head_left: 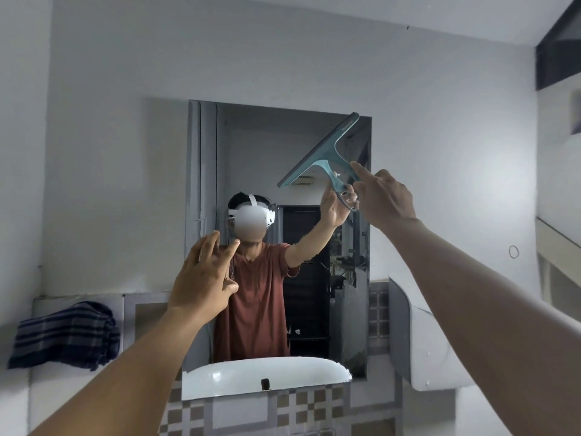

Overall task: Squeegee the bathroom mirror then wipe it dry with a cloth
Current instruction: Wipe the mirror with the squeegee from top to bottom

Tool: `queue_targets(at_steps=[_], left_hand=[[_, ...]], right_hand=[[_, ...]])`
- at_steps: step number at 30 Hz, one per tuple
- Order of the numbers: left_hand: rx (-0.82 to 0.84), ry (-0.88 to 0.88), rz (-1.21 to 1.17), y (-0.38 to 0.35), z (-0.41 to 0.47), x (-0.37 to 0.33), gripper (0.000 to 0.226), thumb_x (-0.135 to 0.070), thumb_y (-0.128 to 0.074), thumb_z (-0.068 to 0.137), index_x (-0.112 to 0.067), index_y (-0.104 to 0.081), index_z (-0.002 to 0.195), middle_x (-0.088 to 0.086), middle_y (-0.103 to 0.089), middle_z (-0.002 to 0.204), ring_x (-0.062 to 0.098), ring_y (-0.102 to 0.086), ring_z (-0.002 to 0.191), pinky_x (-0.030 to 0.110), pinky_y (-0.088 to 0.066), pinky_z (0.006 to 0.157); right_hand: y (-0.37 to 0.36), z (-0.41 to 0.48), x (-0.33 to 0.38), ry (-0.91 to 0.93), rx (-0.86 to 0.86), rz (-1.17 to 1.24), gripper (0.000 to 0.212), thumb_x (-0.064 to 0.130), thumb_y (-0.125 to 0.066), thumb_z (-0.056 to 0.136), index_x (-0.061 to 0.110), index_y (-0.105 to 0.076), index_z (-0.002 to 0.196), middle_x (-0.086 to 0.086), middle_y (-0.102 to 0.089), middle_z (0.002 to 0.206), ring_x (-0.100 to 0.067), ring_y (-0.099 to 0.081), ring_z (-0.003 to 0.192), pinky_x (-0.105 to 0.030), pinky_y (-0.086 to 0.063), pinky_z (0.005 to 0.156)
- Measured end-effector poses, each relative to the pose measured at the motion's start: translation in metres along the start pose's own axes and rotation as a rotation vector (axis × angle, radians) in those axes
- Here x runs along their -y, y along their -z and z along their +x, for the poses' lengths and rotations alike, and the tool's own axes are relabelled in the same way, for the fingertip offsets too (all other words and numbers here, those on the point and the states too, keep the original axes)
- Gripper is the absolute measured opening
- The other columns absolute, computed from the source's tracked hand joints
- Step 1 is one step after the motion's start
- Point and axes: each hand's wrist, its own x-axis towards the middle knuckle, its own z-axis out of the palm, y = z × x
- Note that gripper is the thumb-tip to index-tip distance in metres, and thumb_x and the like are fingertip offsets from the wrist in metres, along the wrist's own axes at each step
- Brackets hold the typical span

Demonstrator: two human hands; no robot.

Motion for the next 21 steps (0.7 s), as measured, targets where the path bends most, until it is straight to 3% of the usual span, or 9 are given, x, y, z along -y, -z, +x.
queue_targets(at_steps=[10, 17, 21], left_hand=[[-0.008, -0.012, -0.01, 0.0, -0.001, 0.001, 0.097, -0.038, -0.085, 0.072, -0.026, -0.033, 0.153, 0.016, -0.025, 0.158, 0.038, -0.019, 0.147, 0.052, -0.037, 0.111], [-0.013, -0.029, 0.015, 0.0, -0.001, 0.001, 0.098, -0.039, -0.086, 0.07, -0.024, -0.034, 0.153, 0.018, -0.029, 0.156, 0.04, -0.024, 0.145, 0.051, -0.034, 0.112], [-0.009, -0.034, 0.016, 0.001, 0.0, 0.001, 0.096, -0.038, -0.085, 0.071, -0.023, -0.036, 0.152, 0.019, -0.029, 0.155, 0.041, -0.025, 0.144, 0.053, -0.037, 0.111]], right_hand=[[0.002, -0.009, 0.011, -0.085, 0.01, 0.054, 0.05, 0.028, -0.036, 0.105, 0.039, -0.032, 0.154, -0.016, -0.057, 0.114, -0.04, -0.062, 0.092, -0.039, -0.047, 0.077], [-0.01, -0.022, 0.015, -0.141, 0.007, 0.138, 0.053, 0.025, -0.039, 0.104, 0.035, -0.033, 0.155, -0.015, -0.06, 0.101, -0.038, -0.064, 0.082, -0.043, -0.054, 0.071], [-0.025, -0.032, 0.02, -0.178, 0.015, 0.192, 0.052, 0.027, -0.039, 0.105, 0.032, -0.03, 0.156, -0.012, -0.061, 0.098, -0.031, -0.062, 0.079, -0.035, -0.045, 0.064]])
